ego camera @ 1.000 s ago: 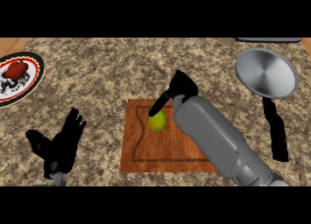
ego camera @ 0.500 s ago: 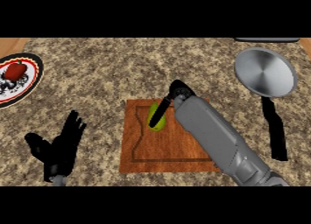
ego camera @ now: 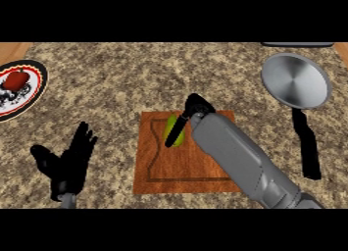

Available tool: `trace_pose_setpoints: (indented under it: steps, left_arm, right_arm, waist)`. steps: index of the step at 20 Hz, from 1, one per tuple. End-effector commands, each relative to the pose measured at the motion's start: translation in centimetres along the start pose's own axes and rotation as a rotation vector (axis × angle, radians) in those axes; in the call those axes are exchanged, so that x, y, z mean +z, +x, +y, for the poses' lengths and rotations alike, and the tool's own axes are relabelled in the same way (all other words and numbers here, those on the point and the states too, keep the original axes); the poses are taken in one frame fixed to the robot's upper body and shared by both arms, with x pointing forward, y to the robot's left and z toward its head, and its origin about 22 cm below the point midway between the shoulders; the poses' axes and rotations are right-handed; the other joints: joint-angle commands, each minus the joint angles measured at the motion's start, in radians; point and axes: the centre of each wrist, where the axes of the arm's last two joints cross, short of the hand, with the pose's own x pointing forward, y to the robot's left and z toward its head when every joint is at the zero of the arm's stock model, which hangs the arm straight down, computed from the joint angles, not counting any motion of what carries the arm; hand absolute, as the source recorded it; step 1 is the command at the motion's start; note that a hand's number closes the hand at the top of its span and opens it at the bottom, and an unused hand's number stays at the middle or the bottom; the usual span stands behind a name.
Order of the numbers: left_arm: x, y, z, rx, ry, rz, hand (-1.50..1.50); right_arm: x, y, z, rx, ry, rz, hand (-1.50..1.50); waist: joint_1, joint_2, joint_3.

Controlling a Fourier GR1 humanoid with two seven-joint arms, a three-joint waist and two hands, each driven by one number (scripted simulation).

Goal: Pick the pear from the cutting board and place it in the pan

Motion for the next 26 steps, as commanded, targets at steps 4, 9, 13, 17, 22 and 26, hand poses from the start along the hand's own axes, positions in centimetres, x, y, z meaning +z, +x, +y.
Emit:
trace_pose_setpoints:
  steps: [4,9,13,17,22,26]
  left_arm:
    - [0.6,-0.5,-0.3,0.007,0.0,0.03,0.0]
    - [0.1,0.7,-0.5,-0.013,-0.013,0.022,0.0]
    - [0.8,-0.7,-1.0,-0.011,-0.012,0.016,0.0]
    - [-1.0,-0.3,0.5,0.012,-0.011,0.013,0.0]
    - [0.5,-1.1,0.7,-0.007,-0.011,0.03,0.0]
    - [-0.2,-1.0,1.6,-0.009,-0.023,0.022,0.0]
  right_arm:
    - [-1.3,-2.0,2.7,0.016,-0.038,0.111,-1.5]
    - [-1.7,-2.3,3.2,-0.065,0.006,0.075,1.5]
    - [-0.3,-2.7,5.6,0.023,-0.048,-0.064,1.5]
    - [-1.3,-2.0,3.8,0.038,-0.077,-0.074,1.5]
    - [-3.4,-3.3,0.9,0.161,-0.248,-0.152,1.5]
    - [-3.2,-1.9,-0.9,0.292,-0.389,-0.253,1.5]
  waist:
    - [-0.002,0.001,-0.002]
    - [0.013,0.005,-0.001]
    - [0.005,0.002,-0.002]
    - [-0.002,0.003,-0.002]
    - [0.006,0.005,-0.001]
    - [0.012,0.01,-0.002]
